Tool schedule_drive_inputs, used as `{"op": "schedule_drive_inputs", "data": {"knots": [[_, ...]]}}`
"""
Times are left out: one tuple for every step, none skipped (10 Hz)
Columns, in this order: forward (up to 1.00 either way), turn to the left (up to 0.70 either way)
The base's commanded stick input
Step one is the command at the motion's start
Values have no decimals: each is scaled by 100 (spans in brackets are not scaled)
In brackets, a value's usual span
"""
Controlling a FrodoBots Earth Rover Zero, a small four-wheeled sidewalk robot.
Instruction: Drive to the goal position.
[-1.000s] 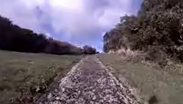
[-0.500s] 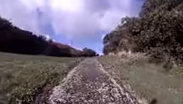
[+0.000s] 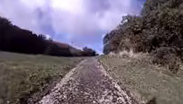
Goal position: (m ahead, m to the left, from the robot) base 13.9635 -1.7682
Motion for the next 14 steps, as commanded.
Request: {"op": "schedule_drive_inputs", "data": {"knots": [[85,0],[85,0],[85,0],[85,0],[85,0],[85,0],[85,0],[85,0],[85,0],[85,0],[85,0],[85,0],[85,0],[85,0]]}}
